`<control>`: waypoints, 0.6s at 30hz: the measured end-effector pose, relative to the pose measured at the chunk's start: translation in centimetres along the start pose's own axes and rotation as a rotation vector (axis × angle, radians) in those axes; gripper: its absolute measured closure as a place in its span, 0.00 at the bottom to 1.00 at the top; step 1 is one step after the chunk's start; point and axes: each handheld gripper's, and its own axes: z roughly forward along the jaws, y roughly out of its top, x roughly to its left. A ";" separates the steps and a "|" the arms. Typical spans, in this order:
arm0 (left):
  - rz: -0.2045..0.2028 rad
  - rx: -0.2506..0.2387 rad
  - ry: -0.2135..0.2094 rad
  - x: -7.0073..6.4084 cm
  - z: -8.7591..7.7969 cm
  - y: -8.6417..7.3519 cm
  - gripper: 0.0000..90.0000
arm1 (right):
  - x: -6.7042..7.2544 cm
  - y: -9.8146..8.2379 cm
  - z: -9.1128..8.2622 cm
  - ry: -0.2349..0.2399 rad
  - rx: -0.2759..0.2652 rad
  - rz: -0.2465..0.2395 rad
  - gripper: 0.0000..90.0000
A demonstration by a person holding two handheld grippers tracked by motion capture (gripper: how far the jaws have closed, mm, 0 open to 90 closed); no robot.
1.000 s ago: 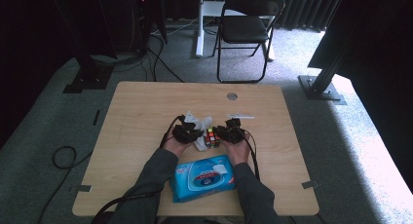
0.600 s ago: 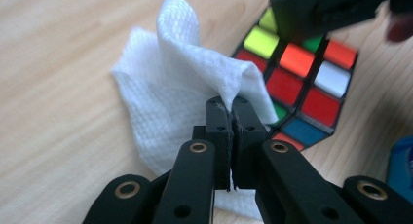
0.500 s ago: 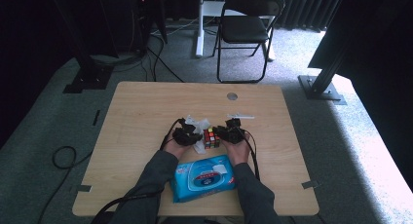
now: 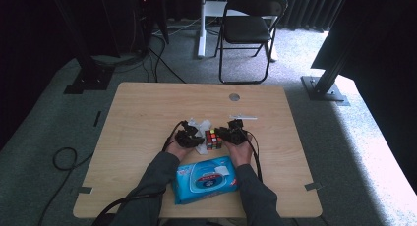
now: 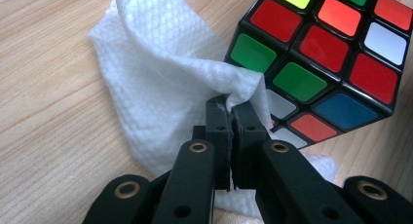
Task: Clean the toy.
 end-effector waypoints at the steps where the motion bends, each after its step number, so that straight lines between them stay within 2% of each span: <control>1: 0.005 0.002 0.002 0.0 0.0 0.0 0.97 | 0.0 0.0 0.0 0.000 0.000 0.000 0.78; 6: 0.012 -0.003 0.017 0.0 -0.4 0.0 0.97 | 0.0 0.0 0.0 0.001 0.001 0.000 0.78; 12: -0.009 -0.047 0.017 0.3 -1.6 0.0 0.97 | 0.0 0.0 0.0 0.001 0.000 0.002 0.78; 18: 0.000 -0.078 0.013 0.2 -2.8 -0.1 0.97 | -0.1 0.0 0.0 0.003 0.001 0.003 0.78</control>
